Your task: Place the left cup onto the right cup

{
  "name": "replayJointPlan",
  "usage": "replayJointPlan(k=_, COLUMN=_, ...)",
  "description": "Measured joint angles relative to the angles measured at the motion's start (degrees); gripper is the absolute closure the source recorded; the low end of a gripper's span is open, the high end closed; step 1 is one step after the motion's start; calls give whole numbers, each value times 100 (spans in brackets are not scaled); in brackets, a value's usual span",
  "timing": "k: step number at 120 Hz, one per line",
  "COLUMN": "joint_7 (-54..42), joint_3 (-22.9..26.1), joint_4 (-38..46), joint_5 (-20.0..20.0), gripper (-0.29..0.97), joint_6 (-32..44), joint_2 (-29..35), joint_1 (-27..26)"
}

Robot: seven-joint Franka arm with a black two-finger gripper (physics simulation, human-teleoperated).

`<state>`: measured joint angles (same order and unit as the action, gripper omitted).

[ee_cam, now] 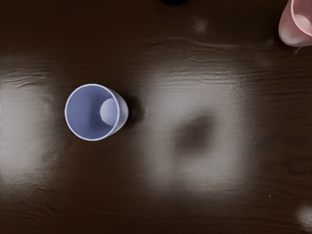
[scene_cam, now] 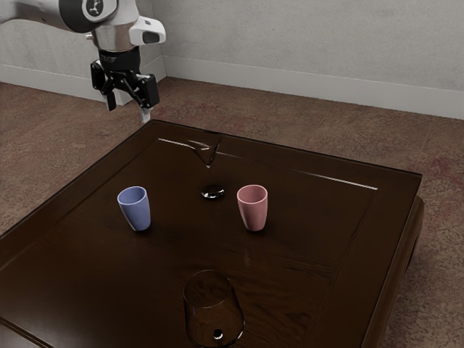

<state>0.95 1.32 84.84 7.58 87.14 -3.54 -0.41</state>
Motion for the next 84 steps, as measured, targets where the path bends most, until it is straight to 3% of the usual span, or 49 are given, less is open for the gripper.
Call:
replayJointPlan(k=17, joint_7=21, joint_3=-45, joint_4=166, joint_5=27, gripper=0, joint_6=80, joint_2=-52, joint_1=2)
replayJointPlan(k=34, joint_7=8, joint_3=-414, joint_4=750, joint_5=19, gripper=0, joint_6=552, joint_2=-232, joint_1=-38)
replayJointPlan(k=55, joint_7=-34, joint_3=-590, joint_4=1759, joint_5=17, gripper=0, joint_6=1562, joint_2=-330, joint_1=63)
replayJointPlan(k=84, joint_7=-26, joint_3=-591, joint_4=2523, joint_5=72, gripper=0, joint_6=2801, joint_2=-403, joint_1=49)
